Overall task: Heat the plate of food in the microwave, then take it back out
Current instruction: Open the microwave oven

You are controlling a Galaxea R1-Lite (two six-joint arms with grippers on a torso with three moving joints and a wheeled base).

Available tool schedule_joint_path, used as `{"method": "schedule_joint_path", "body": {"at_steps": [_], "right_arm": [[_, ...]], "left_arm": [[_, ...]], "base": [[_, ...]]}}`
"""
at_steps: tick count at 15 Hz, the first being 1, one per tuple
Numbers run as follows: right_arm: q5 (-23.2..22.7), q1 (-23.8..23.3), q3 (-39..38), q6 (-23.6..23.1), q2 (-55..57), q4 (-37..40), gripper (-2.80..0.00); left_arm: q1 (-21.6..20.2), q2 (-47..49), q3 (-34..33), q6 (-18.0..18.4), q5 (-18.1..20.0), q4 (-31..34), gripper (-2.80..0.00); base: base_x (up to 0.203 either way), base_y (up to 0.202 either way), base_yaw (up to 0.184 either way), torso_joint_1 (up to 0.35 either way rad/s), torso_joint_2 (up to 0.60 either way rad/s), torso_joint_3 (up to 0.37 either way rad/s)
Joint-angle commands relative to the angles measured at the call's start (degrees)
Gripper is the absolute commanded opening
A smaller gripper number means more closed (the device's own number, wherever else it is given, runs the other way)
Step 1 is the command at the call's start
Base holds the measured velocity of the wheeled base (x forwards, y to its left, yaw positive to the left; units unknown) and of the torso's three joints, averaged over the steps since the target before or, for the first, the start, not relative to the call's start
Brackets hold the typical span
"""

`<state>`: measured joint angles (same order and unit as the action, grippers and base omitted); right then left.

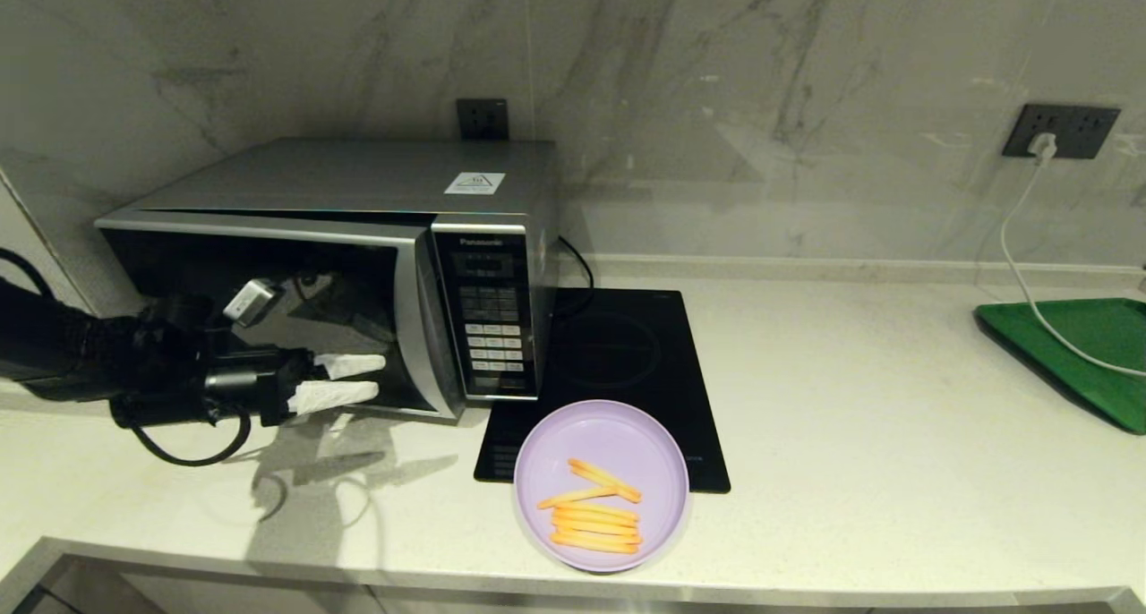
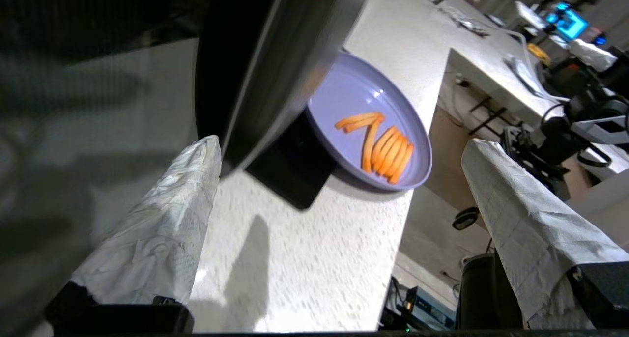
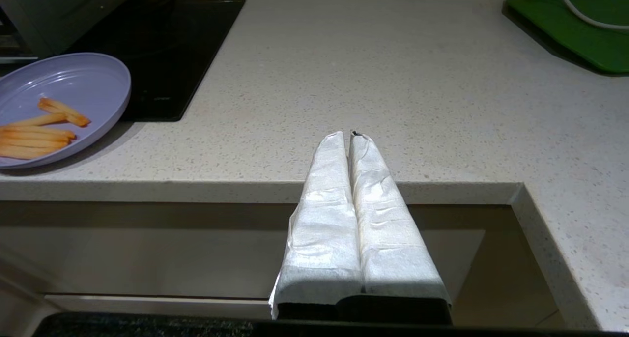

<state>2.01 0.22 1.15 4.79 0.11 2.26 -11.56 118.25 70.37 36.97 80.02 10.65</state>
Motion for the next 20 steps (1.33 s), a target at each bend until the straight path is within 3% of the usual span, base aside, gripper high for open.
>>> {"method": "schedule_joint_path", "body": {"at_steps": [1, 4, 5, 9, 12, 13, 16, 18, 20], "right_arm": [[0.0, 0.0, 0.0, 0.0, 0.0, 0.0, -2.8], [0.0, 0.0, 0.0, 0.0, 0.0, 0.0, -2.8], [0.0, 0.0, 0.0, 0.0, 0.0, 0.0, -2.8], [0.0, 0.0, 0.0, 0.0, 0.0, 0.0, -2.8], [0.0, 0.0, 0.0, 0.0, 0.0, 0.0, -2.8], [0.0, 0.0, 0.0, 0.0, 0.0, 0.0, -2.8], [0.0, 0.0, 0.0, 0.0, 0.0, 0.0, -2.8], [0.0, 0.0, 0.0, 0.0, 0.0, 0.0, -2.8], [0.0, 0.0, 0.0, 0.0, 0.0, 0.0, -2.8]], "left_arm": [[-5.7, -6.0, -5.3, 0.7, -1.0, 0.0, 0.0], [-14.8, -11.2, -9.2, 1.0, -6.6, 0.3, 0.0], [-16.6, -14.1, -10.1, 1.0, -8.9, 0.4, -2.8], [-19.6, -26.9, -11.7, -0.1, -25.4, 0.0, -2.8], [-17.5, -38.5, -11.6, -7.9, -35.5, 0.0, -2.8], [-14.4, -42.5, -11.3, -12.4, -39.5, 0.1, -2.8], [3.5, -48.7, -8.2, -23.5, -53.7, 0.2, -2.8], [16.2, -50.7, -4.4, -29.0, -65.1, 1.2, -2.8], [23.6, -50.0, 0.6, -32.3, -75.4, 2.8, -2.8]], "base": [[0.0, 0.0, 0.0, 0.0, 0.0, 0.0], [0.0, 0.0, 0.0, 0.0, 0.0, 0.0], [0.0, 0.0, 0.0, 0.0, 0.0, 0.0], [0.0, 0.0, 0.0, 0.0, 0.0, 0.0], [0.0, 0.0, 0.0, 0.0, 0.0, 0.0], [0.0, 0.0, 0.0, 0.0, 0.0, 0.0], [0.0, 0.0, 0.0, 0.0, 0.0, 0.0], [0.0, 0.0, 0.0, 0.0, 0.0, 0.0], [0.0, 0.0, 0.0, 0.0, 0.0, 0.0]]}}
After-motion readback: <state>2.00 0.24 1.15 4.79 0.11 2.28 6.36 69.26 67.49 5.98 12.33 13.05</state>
